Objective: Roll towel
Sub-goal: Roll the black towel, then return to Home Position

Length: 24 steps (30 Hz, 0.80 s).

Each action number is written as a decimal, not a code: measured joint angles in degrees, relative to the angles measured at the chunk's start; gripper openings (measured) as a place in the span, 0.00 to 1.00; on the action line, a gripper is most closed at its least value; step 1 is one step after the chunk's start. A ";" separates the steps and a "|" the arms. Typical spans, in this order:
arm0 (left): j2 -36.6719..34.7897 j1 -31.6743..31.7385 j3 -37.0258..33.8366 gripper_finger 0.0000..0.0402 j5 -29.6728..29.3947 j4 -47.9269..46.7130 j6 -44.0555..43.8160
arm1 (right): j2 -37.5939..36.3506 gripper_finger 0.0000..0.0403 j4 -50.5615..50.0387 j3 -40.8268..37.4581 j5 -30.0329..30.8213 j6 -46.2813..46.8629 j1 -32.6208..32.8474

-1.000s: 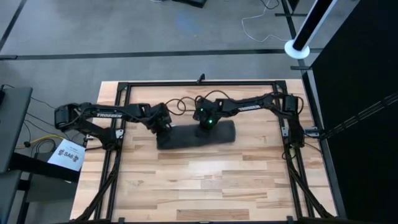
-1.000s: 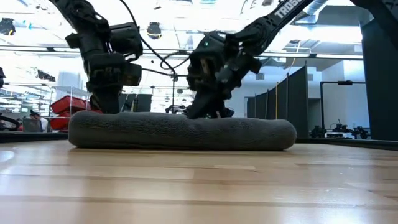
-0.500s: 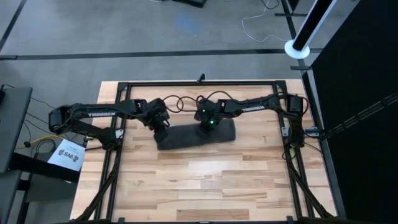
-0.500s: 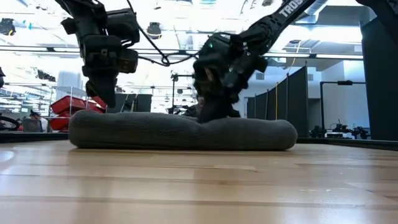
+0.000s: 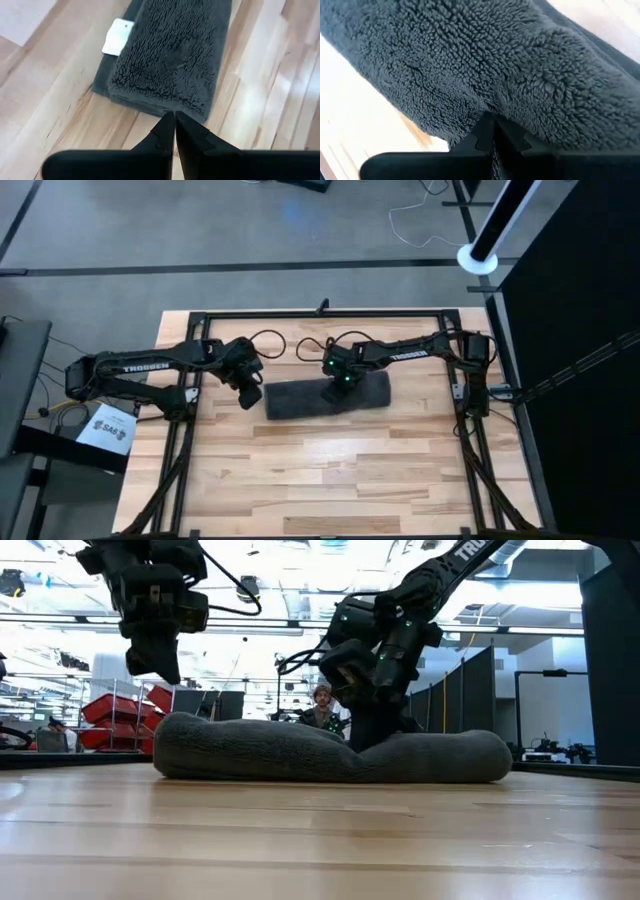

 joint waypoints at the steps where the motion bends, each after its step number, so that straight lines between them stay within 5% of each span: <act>1: -0.58 0.00 0.00 0.00 -0.02 -0.04 -0.30 | -0.12 0.00 -0.01 -0.02 0.62 0.98 0.11; 14: -4.18 0.00 0.00 0.00 -0.40 -0.95 -0.53 | -4.67 0.00 -3.83 -0.20 7.27 9.54 0.50; 24: -8.90 -0.02 4.06 0.00 -0.37 -4.74 2.04 | -21.23 0.00 -3.30 -0.07 8.66 6.37 0.75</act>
